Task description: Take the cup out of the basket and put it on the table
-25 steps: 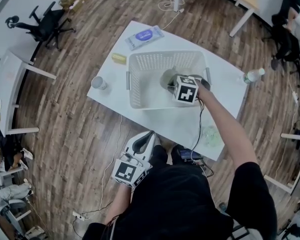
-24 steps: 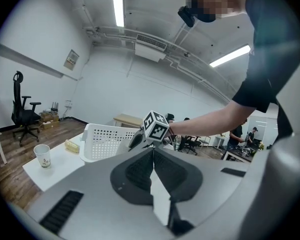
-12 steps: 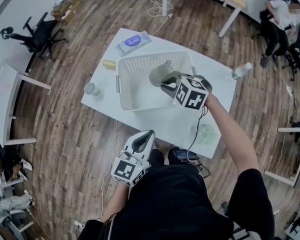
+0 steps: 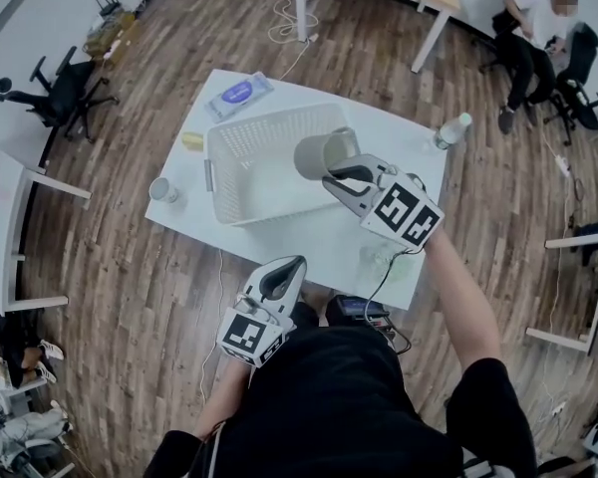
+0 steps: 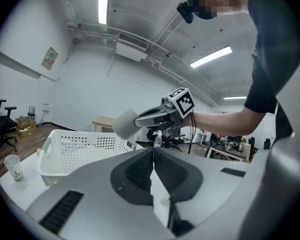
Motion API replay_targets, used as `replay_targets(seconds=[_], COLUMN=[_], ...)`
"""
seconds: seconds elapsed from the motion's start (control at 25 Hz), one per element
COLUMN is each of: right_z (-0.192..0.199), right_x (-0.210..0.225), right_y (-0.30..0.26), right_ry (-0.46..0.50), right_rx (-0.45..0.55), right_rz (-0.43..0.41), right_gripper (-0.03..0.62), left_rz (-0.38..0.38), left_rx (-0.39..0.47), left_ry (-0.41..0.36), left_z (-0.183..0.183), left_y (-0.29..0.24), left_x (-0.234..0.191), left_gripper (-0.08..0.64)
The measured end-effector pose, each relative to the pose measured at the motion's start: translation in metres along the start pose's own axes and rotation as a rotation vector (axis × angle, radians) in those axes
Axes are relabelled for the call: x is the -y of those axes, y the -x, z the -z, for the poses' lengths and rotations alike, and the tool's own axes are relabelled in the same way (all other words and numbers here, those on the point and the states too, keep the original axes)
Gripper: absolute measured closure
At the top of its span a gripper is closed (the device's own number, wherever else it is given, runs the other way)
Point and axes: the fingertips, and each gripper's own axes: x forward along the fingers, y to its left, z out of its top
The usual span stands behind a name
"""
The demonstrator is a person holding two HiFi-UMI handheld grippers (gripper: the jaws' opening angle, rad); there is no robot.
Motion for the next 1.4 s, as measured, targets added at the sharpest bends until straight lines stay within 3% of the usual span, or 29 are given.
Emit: replay_targets(seconds=[0.24, 0.56, 1.12, 1.4], right_z=[0.016, 0.058, 0.187, 0.266], right_x=[-0.011, -0.028, -0.047, -0.054], right_y=[0.047, 0.099, 0.110, 0.080], right_ry=[-0.128, -0.235, -0.296, -0.286], right_rx=[0.096, 0.100, -0.156, -0.341], right_rz=[0.068, 0.161, 0.240, 0.183], right_gripper=[0.551, 0.551, 0.551, 0.549], left_rz=[0.045, 0.080, 0.133, 0.103], left_rx=[-0.011, -0.034, -0.052, -0.065], left_ry=[-0.008, -0.022, -0.036, -0.039], left_z=[0.002, 0.002, 0.004, 0.008], left_y=[-0.013, -0.024, -0.033, -0.026], left_x=[0.021, 0.038, 0.064, 0.063], left_gripper=[0.551, 0.551, 0.551, 0.551])
